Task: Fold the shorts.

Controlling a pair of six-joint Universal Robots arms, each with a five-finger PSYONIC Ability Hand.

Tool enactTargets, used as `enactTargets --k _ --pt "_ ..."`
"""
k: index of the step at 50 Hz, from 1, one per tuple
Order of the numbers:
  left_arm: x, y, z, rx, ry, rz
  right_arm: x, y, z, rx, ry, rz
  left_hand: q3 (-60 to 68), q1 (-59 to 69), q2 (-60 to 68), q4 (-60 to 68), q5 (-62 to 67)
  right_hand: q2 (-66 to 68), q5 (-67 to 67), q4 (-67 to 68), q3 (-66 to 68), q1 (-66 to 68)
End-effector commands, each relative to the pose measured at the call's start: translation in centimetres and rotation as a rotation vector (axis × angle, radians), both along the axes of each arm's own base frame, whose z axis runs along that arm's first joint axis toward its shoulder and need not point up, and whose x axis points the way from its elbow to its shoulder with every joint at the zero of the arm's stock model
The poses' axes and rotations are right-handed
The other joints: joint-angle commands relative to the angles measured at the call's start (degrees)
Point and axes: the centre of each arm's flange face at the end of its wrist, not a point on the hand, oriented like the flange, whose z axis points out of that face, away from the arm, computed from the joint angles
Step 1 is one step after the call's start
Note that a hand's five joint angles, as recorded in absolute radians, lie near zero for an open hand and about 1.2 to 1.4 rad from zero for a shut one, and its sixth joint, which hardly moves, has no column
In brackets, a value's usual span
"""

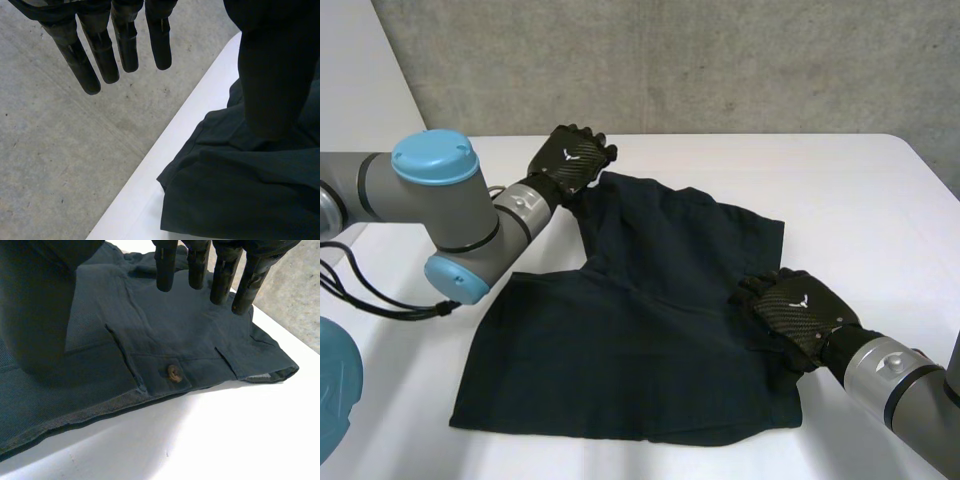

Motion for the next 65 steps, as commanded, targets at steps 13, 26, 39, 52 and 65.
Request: enactTargets --k 13,26,39,52,65 --pt "-0.2 3.9 -0.3 0.006 -0.091 -0.027 0.0 -0.1 -0.6 -0.052 0.014 -0.057 -9.4 -10.3 -9.1 -8.7 -8.3 -2.7 -4.2 -3.7 -2.2 -1.8" --pt "-0.6 3.3 -1.1 -0.041 -0.141 -0.079 0.1 0.0 -0.7 -0.066 0.033 -0.042 -9.2 -10.1 -9.0 -8.5 -8.2 -2.7 -4.2 -3.7 -2.2 -1.8" --pt "-1.4 1.1 -2.8 -0.119 -0.206 -0.081 0.2 0.0 -1.0 -0.059 0.039 -0.037 -3.3 -4.2 -3.1 -2.6 -2.3 -2.7 -4.2 -3.7 -2.2 -1.8" --pt "-2.2 -2.2 -5.8 -0.165 -0.284 -0.121 0.2 -0.1 -1.0 -0.059 0.039 -0.036 0.4 -0.6 0.6 1.1 1.4 -2.7 -4.2 -3.7 -2.2 -1.8" --pt "-1.9 -3.7 -8.9 -0.167 -0.331 -0.137 0.2 -0.3 -1.7 -0.037 0.045 -0.033 16.0 15.1 16.2 16.7 17.0 -2.7 -4.2 -3.7 -2.2 -1.8"
